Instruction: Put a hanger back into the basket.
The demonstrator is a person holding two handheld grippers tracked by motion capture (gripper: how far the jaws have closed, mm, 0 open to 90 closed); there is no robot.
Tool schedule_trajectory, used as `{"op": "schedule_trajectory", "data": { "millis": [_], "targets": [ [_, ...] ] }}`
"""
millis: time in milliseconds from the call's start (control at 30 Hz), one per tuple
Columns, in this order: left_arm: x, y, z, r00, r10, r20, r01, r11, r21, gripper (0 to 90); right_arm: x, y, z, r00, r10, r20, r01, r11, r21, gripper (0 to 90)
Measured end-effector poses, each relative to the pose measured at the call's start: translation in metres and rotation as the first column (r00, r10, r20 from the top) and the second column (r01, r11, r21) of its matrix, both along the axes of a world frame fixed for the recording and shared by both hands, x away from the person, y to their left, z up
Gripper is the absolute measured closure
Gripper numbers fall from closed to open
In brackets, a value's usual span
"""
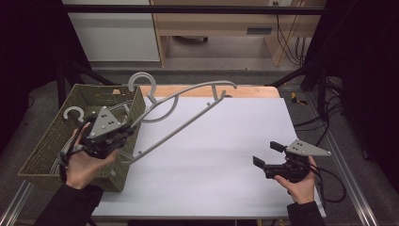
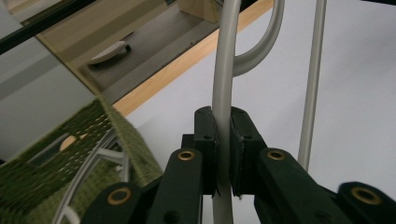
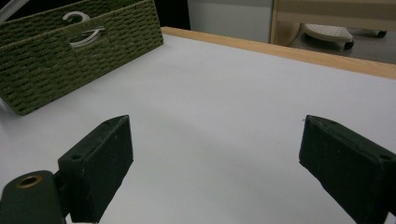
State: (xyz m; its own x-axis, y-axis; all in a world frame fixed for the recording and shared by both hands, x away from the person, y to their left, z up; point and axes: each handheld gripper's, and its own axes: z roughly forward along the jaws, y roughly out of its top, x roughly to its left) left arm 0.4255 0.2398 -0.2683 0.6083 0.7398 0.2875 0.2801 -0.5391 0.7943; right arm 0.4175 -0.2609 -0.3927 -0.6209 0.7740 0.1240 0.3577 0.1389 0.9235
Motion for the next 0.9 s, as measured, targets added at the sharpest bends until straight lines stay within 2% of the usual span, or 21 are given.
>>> {"op": "schedule_trajectory", "data": {
  "millis": [167, 200, 233, 333, 467, 500, 600, 767, 867, 900],
  "targets": [
    [0.007, 0.025, 0.009, 0.9979, 0.064, 0.016, -0.063, 0.9979, -0.01, 83.2, 0.0, 0.0, 0.0, 1.0, -0.007, -0.004, 0.007, 1.0, -0.008, 8.1],
    [0.008, 0.035, 0.012, 0.9966, 0.081, 0.019, -0.08, 0.9967, -0.011, 83.2, 0.0, 0.0, 0.0, 0.9999, -0.015, -0.006, 0.015, 1.0, -0.005, 7.6],
    [0.008, 0.035, 0.012, 0.9966, 0.081, 0.019, -0.08, 0.9967, -0.011, 83.2, 0.0, 0.0, 0.0, 0.9998, -0.019, -0.004, 0.019, 1.0, -0.008, 7.3],
    [0.01, 0.049, 0.014, 0.9936, 0.11, 0.023, -0.11, 0.9938, -0.017, 83.2, 0.0, -0.001, 0.0, 0.9997, -0.023, 0.0, 0.023, 1.0, -0.006, 7.1],
    [0.014, 0.072, 0.016, 0.9877, 0.154, 0.03, -0.154, 0.9881, 0.0, 83.3, -0.001, 0.0, 0.001, 0.9997, -0.022, -0.006, 0.022, 1.0, 0.0, 7.1],
    [0.014, 0.072, 0.016, 0.9877, 0.154, 0.03, -0.154, 0.9881, 0.0, 83.3, -0.001, 0.0, 0.001, 0.9997, -0.022, -0.006, 0.022, 1.0, 0.0, 7.1],
    [0.018, 0.087, 0.014, 0.9863, 0.162, 0.033, -0.163, 0.9865, 0.021, 83.3, -0.001, 0.001, 0.001, 0.9997, -0.022, -0.007, 0.022, 1.0, -0.01, 7.1],
    [0.024, 0.099, 0.009, 0.9832, 0.182, 0.018, -0.182, 0.9826, 0.036, 83.3, -0.001, 0.0, 0.001, 0.9997, -0.022, -0.005, 0.022, 1.0, -0.012, 7.0],
    [0.03, 0.114, -0.001, 0.9814, 0.192, 0.003, -0.192, 0.9809, 0.031, 83.2, -0.001, 0.0, 0.001, 0.9997, -0.022, -0.007, 0.021, 1.0, -0.012, 7.0],
    [0.03, 0.114, -0.001, 0.9814, 0.192, 0.003, -0.192, 0.9809, 0.031, 83.3, -0.001, 0.0, 0.001, 0.9997, -0.022, -0.007, 0.021, 1.0, -0.012, 7.0]
  ]
}}
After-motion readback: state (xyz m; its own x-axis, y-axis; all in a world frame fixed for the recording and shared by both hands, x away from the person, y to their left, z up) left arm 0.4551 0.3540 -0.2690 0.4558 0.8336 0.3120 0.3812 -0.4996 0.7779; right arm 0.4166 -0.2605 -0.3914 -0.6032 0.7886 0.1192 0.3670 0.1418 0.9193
